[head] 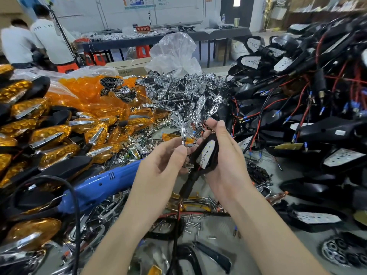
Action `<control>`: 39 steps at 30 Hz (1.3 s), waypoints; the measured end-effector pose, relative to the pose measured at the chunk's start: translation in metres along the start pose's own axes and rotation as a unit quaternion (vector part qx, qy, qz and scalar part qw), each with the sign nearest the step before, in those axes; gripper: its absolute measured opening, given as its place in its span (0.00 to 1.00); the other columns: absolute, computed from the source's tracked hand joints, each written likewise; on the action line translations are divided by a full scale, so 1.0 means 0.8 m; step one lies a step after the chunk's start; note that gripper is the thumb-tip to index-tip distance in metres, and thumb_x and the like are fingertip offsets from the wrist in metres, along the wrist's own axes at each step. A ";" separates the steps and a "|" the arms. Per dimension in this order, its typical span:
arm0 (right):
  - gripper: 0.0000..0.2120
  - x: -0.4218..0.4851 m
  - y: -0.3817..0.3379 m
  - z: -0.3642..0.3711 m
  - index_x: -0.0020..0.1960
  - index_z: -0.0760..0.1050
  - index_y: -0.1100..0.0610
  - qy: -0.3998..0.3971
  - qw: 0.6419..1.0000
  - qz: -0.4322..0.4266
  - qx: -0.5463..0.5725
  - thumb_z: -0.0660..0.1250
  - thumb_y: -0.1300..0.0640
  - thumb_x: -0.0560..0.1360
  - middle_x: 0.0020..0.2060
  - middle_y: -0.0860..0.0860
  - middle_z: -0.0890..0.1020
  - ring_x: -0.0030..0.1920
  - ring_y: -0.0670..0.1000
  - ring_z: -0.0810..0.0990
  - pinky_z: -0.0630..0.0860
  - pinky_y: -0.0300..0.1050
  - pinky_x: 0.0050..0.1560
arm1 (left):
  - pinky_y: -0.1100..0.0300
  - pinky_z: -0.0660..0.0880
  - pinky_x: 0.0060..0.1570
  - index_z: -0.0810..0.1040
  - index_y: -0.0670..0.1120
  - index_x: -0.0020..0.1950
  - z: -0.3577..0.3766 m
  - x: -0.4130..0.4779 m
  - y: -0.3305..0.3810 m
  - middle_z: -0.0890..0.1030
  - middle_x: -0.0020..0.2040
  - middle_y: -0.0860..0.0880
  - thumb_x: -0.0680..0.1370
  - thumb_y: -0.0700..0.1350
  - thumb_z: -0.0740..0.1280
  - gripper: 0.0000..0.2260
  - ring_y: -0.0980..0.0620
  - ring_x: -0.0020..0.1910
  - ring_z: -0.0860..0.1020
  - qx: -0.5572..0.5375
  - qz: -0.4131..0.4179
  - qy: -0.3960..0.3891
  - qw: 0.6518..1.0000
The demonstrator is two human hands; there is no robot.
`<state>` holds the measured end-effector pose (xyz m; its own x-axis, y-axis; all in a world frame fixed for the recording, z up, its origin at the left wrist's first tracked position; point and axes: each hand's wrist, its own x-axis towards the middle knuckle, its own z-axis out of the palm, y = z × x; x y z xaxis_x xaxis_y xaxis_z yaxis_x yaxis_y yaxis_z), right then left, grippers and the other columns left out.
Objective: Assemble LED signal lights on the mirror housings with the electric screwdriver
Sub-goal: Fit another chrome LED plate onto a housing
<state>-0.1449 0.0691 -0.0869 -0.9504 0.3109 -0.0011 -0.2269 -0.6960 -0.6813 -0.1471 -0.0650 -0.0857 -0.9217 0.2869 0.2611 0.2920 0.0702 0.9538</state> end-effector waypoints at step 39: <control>0.12 -0.007 -0.007 -0.005 0.55 0.86 0.54 -0.065 0.987 0.112 -0.099 0.68 0.49 0.79 0.38 0.48 0.83 0.33 0.49 0.79 0.78 0.43 0.32 | 0.57 0.80 0.47 0.83 0.46 0.52 -0.012 0.000 -0.027 0.82 0.49 0.41 0.74 0.47 0.72 0.09 0.46 0.47 0.82 -0.179 -0.127 -0.134 0.966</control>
<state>-0.1374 0.0739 -0.0857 -0.9942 0.0696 -0.0824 0.0252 -0.5929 -0.8049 -0.1560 -0.0753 -0.1052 -0.8394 0.5434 0.0090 -0.0863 -0.1496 0.9850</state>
